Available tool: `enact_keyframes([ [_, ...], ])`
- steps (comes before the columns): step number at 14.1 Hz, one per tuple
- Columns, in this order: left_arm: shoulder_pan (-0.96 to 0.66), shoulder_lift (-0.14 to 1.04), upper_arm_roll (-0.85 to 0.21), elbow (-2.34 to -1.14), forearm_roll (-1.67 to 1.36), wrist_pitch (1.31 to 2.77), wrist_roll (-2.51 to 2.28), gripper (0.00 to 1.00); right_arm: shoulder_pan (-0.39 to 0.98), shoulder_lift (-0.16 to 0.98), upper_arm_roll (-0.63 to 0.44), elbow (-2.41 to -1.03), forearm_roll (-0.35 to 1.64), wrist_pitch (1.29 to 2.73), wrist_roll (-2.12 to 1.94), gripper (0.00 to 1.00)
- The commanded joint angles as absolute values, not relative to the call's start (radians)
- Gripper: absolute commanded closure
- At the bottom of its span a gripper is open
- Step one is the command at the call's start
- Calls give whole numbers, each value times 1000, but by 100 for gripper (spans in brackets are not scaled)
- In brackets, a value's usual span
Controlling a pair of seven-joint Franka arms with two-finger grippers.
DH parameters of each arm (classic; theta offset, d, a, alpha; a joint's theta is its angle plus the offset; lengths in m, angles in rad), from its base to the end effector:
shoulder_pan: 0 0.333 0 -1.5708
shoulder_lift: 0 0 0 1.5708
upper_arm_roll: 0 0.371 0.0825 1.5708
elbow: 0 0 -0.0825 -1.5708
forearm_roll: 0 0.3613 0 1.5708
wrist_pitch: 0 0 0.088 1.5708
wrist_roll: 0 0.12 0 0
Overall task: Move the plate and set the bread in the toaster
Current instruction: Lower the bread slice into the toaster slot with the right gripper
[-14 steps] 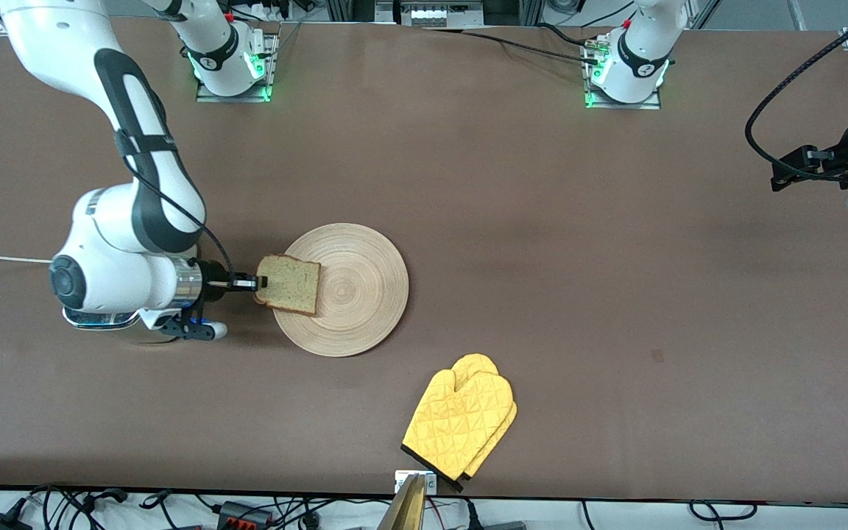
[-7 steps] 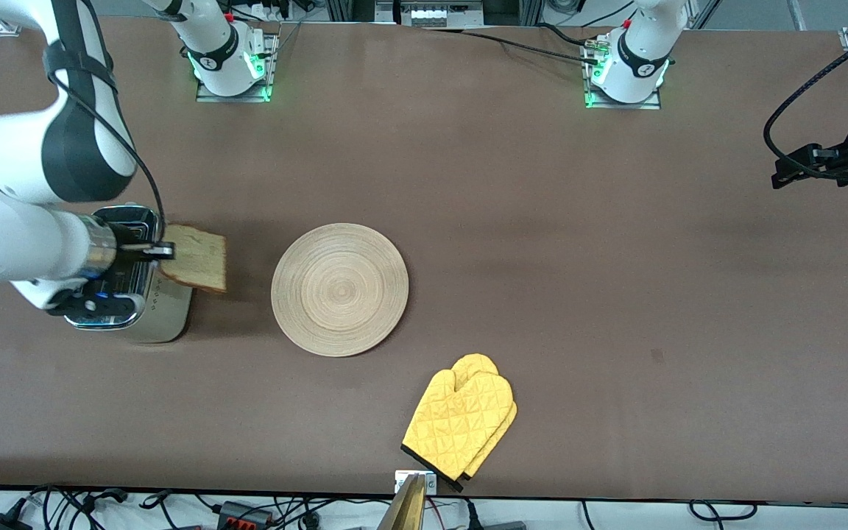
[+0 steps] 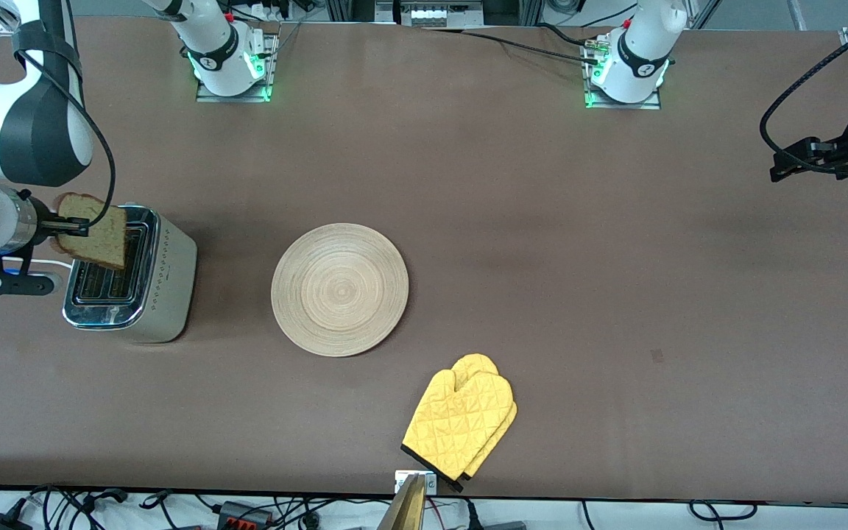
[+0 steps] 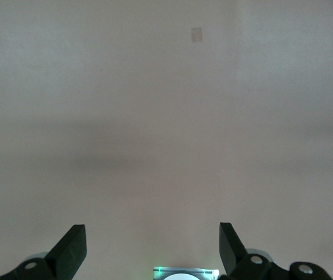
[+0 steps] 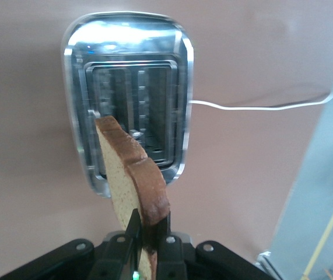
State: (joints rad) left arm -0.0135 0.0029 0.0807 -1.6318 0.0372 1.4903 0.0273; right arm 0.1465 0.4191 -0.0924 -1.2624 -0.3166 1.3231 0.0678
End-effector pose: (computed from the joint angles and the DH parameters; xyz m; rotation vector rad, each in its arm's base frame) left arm 0.5177 0.0395 0.6317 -3.1021 -0.0624 0.2269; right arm 0.6362 0.0045 0.5464 2.7276 -0.0478 -0.4597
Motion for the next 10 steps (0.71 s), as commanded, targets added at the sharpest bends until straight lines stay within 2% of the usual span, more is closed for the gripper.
enact_keyframes([
  [1,-26,-12,100,-1649,23,1486,43,0,152,442,-91,-1241,-359,1313,54,100],
  [4,-15,-8,95,-1648,23,1485,52,0,152,475,-91,-1249,-354,1360,61,100],
  [7,105,-3,-24,-1643,21,1486,52,0,152,488,-91,-1250,-357,1391,61,100],
  [10,117,-3,-35,-1643,21,1486,52,0,152,494,-91,-1252,-356,1410,57,100],
])
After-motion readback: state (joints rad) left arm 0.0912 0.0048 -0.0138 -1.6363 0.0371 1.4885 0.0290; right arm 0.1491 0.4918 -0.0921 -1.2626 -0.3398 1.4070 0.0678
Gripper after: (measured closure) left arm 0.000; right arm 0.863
